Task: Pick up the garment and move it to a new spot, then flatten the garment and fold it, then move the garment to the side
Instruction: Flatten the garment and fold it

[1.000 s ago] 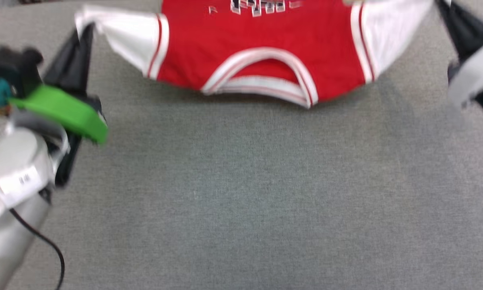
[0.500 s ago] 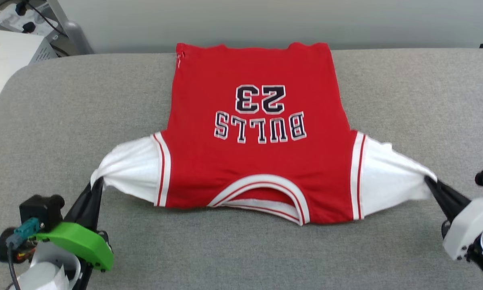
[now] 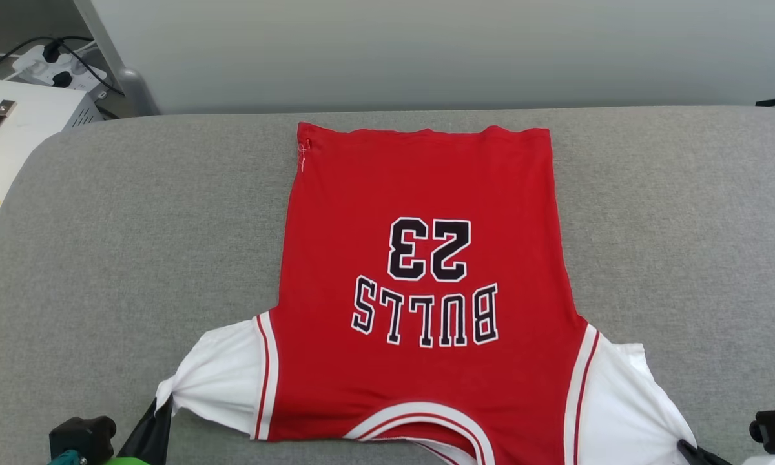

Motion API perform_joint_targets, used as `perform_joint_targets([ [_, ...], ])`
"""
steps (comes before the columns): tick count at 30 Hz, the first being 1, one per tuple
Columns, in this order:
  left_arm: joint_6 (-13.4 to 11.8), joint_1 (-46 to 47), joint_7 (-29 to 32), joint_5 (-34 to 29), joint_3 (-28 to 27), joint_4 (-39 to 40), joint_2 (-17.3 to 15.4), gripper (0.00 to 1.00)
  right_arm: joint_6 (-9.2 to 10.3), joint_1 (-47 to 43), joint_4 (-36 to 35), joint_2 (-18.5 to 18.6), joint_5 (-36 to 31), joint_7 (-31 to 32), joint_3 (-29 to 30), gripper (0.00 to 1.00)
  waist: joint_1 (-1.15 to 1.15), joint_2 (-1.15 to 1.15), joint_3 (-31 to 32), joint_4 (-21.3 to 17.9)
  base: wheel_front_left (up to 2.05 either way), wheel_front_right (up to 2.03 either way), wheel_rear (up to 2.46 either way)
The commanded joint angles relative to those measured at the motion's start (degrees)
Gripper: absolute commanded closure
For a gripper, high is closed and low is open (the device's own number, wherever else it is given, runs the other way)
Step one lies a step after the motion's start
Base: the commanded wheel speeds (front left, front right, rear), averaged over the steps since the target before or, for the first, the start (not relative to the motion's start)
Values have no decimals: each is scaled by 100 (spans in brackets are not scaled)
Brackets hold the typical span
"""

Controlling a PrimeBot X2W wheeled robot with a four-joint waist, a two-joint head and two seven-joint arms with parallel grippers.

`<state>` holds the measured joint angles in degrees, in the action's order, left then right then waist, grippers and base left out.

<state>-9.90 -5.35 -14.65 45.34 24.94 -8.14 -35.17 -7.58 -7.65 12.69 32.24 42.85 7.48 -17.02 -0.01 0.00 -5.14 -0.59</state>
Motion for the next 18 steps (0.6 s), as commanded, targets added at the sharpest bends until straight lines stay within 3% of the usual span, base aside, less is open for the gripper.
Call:
perform_joint_targets([
  [1,-30,-113,-34,-47,-80,10,26,100,9,-117,-44,-2,-118,71,115,100,1,0,-4,17,0,0,0],
  [5,62,-150,-34,-163,-95,27,70,100,9,-143,-182,-157,-318,171,347,100,1,0,-19,37,0,0,0],
  [6,81,-138,-34,-191,-86,33,93,100,9,-111,-217,-184,-373,197,373,95,1,0,-30,34,0,0,0],
  [7,96,-111,-34,-231,-74,41,125,100,9,-56,-251,-213,-447,224,416,57,1,0,-50,34,0,0,0],
  [8,108,-81,-34,-266,-60,48,150,100,9,-3,-276,-228,-508,248,443,11,1,0,-67,37,0,0,0],
  [9,116,-41,-34,-302,-41,47,185,100,9,76,-310,-237,-589,275,478,0,1,0,-93,40,0,0,0],
  [18,111,318,-35,-719,-53,264,515,100,9,1167,-1001,51,-967,409,1073,0,1,0,-460,218,0,0,0],
])
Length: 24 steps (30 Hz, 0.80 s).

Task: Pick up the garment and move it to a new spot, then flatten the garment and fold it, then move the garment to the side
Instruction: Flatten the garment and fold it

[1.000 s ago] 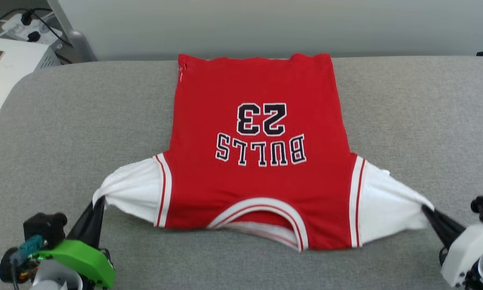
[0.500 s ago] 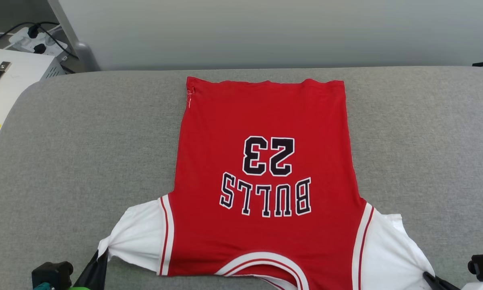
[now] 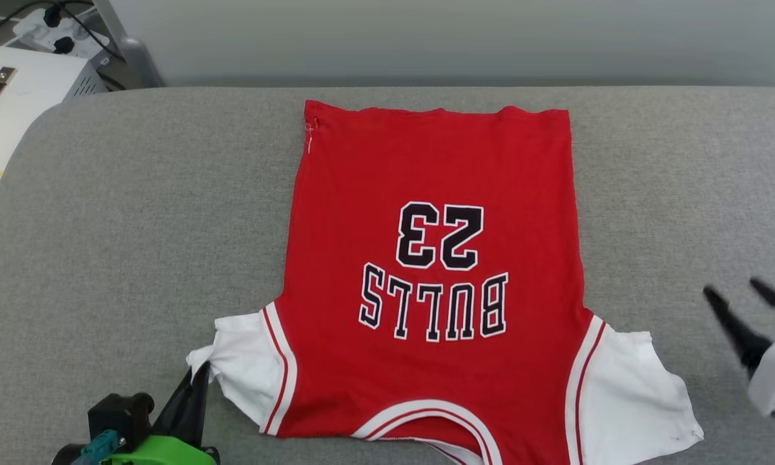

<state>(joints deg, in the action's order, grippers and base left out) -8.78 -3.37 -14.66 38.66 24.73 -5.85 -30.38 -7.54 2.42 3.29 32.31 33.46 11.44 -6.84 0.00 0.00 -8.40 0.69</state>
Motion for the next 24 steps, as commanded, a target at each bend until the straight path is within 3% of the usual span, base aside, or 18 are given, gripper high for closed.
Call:
perform_joint_targets([
  [1,-1,156,-33,-93,-53,76,73,100,5,338,-154,97,-51,38,133,0,0,0,-194,126,0,0,0],
  [7,4,507,-34,-456,-156,361,282,100,5,1832,-689,534,-293,529,331,0,0,0,-761,450,0,0,0],
  [12,124,889,-34,-729,-205,537,511,100,5,3350,-679,740,-413,1485,-109,0,0,0,-1359,756,0,0,0],
  [20,376,1384,-34,-1103,-231,582,963,100,5,5537,992,689,-257,3677,-984,0,0,0,-2098,1189,0,0,0],
  [24,493,1521,-34,-1256,-269,539,1139,100,5,6144,1696,502,-71,4360,-1147,0,0,0,-2380,1316,0,0,0],
])
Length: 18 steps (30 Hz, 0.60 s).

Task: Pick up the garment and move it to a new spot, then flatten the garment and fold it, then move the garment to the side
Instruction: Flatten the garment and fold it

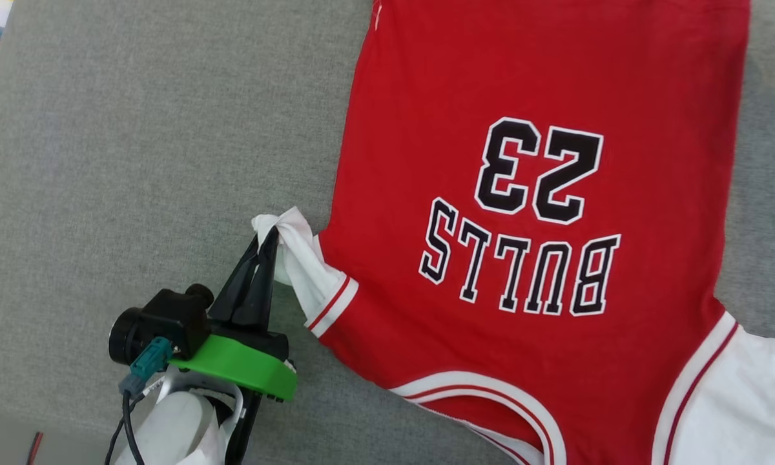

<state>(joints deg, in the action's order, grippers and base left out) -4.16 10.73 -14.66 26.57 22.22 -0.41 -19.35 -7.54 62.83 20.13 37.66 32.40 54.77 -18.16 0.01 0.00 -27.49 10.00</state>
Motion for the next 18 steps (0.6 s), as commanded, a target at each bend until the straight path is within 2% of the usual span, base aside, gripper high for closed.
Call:
perform_joint_targets([
  [1,56,138,-34,-82,-34,-7,74,100,5,206,140,-87,58,101,-21,0,-1,0,-521,409,0,0,0],
  [9,295,308,-34,-358,-221,22,378,100,5,669,1091,-384,-191,318,-131,0,-1,0,-938,597,0,0,0],
  [17,518,315,-34,-559,-434,-98,623,100,5,360,1727,-313,-265,484,-321,0,-1,0,-997,622,0,0,0],
  [18,537,307,-34,-579,-455,-116,639,100,5,351,1752,-302,-246,500,-321,31,-1,0,-977,615,0,0,0],
])
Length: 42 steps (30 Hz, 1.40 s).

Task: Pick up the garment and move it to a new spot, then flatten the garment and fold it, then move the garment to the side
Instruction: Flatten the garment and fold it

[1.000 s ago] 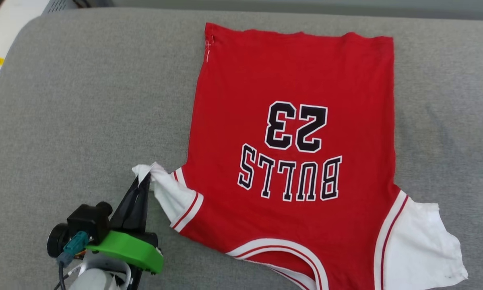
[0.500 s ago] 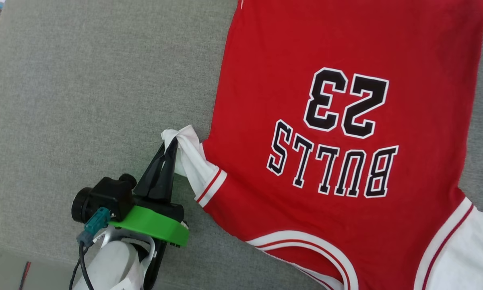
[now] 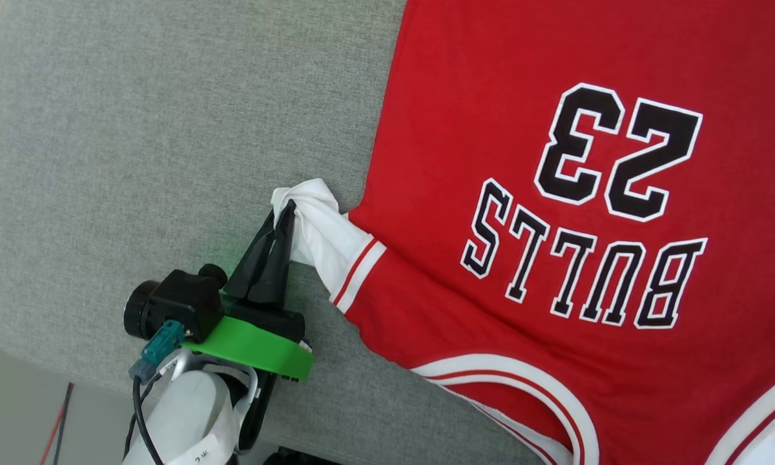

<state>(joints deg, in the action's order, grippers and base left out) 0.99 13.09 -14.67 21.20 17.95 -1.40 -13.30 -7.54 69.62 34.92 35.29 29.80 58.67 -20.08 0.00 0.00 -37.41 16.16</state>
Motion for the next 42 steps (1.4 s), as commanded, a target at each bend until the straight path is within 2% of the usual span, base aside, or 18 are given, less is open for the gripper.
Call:
perform_joint_targets([
  [1,42,58,-33,-65,-58,-38,48,100,5,-325,288,-61,33,72,-108,92,0,0,50,-16,0,0,0],
  [2,58,45,-33,-82,-84,-52,57,100,5,-315,301,-63,52,46,-86,100,0,0,75,-29,0,0,0],
  [6,122,-108,-33,-184,-264,-144,79,100,5,-228,249,-139,129,-362,-98,100,0,0,418,-191,0,0,0],
  [10,156,-271,-33,-222,-349,-235,65,100,5,-300,-38,18,241,-701,-468,100,0,0,775,-324,0,0,0],
  [16,160,-603,-33,-221,-480,-384,-18,100,5,-700,-556,513,726,-1153,-1006,100,0,0,1397,-572,0,0,0],
  [25,124,-1077,20,-156,-532,-519,-187,100,5,-2246,-1810,1467,1682,-1812,-1263,100,0,0,2194,-912,0,0,0],
  [30,76,-1308,77,-109,-580,-504,-287,100,5,-3468,-2417,1873,1972,-2209,-787,100,0,0,2445,-1083,0,0,0],
  [33,49,-1407,91,-90,-596,-505,-322,100,5,-4270,-2642,1954,2031,-2349,-412,100,0,0,2540,-1167,0,0,0],
  [37,26,-1497,97,-65,-604,-493,-355,100,5,-5459,-2813,1789,2093,-2510,299,100,0,0,2616,-1239,0,0,0],
  [42,11,-1557,97,-38,-605,-498,-389,100,5,-6952,-2931,1311,1922,-2515,1253,100,0,0,2663,-1275,0,0,0],
])
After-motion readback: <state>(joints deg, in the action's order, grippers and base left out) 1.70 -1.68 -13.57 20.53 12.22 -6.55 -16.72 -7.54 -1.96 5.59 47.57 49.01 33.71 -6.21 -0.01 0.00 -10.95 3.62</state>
